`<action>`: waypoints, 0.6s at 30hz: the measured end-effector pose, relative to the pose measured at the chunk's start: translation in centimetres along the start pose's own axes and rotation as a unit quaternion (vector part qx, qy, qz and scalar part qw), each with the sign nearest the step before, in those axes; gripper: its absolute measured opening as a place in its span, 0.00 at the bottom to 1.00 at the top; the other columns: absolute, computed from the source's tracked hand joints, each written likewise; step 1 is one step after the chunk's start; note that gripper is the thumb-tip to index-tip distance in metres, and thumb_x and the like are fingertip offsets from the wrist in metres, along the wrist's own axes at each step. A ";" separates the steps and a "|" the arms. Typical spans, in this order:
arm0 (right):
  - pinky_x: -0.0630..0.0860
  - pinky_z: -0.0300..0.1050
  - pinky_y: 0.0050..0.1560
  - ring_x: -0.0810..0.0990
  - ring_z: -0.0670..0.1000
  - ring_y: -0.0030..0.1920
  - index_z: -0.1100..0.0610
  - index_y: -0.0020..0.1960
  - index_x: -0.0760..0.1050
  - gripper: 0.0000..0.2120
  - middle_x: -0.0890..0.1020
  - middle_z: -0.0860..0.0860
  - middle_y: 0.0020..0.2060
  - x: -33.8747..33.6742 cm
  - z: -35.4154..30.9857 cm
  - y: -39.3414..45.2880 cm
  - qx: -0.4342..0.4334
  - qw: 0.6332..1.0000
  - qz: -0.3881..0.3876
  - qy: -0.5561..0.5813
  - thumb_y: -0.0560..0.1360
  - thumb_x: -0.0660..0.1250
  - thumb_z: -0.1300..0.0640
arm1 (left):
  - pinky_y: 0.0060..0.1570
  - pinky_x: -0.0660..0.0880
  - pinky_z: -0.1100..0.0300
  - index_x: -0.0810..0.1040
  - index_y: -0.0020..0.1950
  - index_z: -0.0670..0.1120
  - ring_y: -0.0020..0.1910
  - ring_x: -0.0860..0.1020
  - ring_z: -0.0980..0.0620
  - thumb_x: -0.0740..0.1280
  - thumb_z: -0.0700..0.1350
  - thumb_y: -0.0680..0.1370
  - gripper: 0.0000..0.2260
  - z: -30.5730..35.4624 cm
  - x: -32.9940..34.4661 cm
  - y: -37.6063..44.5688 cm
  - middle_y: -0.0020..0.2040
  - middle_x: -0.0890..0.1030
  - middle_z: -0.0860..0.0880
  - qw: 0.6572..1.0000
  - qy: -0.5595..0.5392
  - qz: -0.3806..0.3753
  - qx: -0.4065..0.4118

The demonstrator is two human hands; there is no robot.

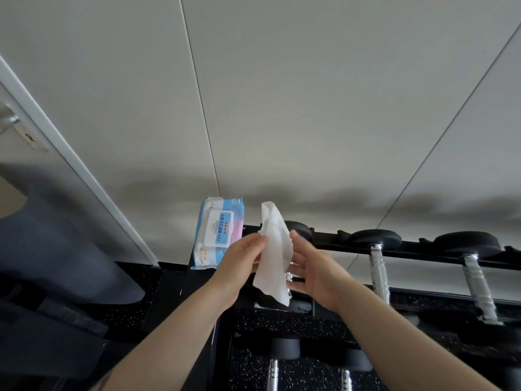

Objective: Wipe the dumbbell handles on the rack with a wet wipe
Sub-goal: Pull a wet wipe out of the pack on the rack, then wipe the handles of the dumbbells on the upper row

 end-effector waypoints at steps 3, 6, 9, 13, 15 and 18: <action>0.80 0.46 0.46 0.82 0.51 0.48 0.59 0.55 0.79 0.12 0.83 0.56 0.53 -0.1 0.0 -0.5 -0.062 0.996 0.058 -0.024 0.74 0.69 0.54 | 0.58 0.76 0.47 0.81 0.52 0.46 0.52 0.81 0.46 0.62 0.48 0.81 0.10 -0.2 0.0 -0.1 0.50 0.83 0.45 0.999 0.021 0.034 0.000; 0.80 0.44 0.44 0.82 0.51 0.46 0.60 0.54 0.79 0.09 0.84 0.56 0.50 -0.3 -0.4 -0.8 -0.094 0.992 0.085 -0.008 0.76 0.68 0.58 | 0.59 0.74 0.45 0.79 0.51 0.40 0.52 0.80 0.43 0.64 0.47 0.79 0.10 -0.4 -0.1 -0.3 0.50 0.83 0.42 0.999 -0.020 0.042 0.002; 0.79 0.43 0.43 0.81 0.51 0.45 0.60 0.52 0.79 0.08 0.83 0.54 0.46 -0.4 -0.6 -1.1 -0.108 0.991 0.081 0.009 0.76 0.67 0.58 | 0.59 0.74 0.47 0.77 0.54 0.38 0.52 0.80 0.44 0.66 0.47 0.78 0.12 -0.7 -0.4 -0.2 0.51 0.83 0.42 0.996 -0.085 0.031 -0.016; 0.77 0.49 0.49 0.78 0.51 0.44 0.60 0.49 0.77 0.07 0.81 0.53 0.42 -1.4 -1.1 -1.3 -0.122 0.986 0.087 0.079 0.77 0.65 0.57 | 0.56 0.76 0.53 0.78 0.58 0.42 0.51 0.80 0.50 0.66 0.43 0.77 0.11 -0.9 -0.7 0.1 0.53 0.83 0.45 0.978 -0.205 0.003 -0.039; 0.75 0.48 0.48 0.77 0.51 0.43 0.60 0.48 0.76 0.06 0.79 0.52 0.40 -2.0 -1.3 -1.4 -0.124 0.983 0.093 0.099 0.77 0.64 0.57 | 0.53 0.77 0.54 0.78 0.55 0.42 0.49 0.80 0.50 0.66 0.42 0.77 0.08 -0.8 -1.0 0.1 0.50 0.82 0.45 0.979 -0.197 0.008 -0.047; 0.78 0.48 0.45 0.78 0.52 0.43 0.61 0.50 0.76 0.06 0.80 0.53 0.42 -2.3 -1.6 -1.9 -0.127 0.983 0.090 0.094 0.77 0.65 0.58 | 0.54 0.78 0.52 0.78 0.55 0.40 0.48 0.82 0.48 0.67 0.41 0.77 0.08 -0.5 -1.3 0.1 0.50 0.83 0.44 0.985 -0.161 0.033 -0.046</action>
Point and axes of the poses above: each hand's wrist, its own y-axis towards the middle knuckle, its own x-axis out of the palm, z = x × y, the point moved 3 cm from there along y, towards the middle knuckle
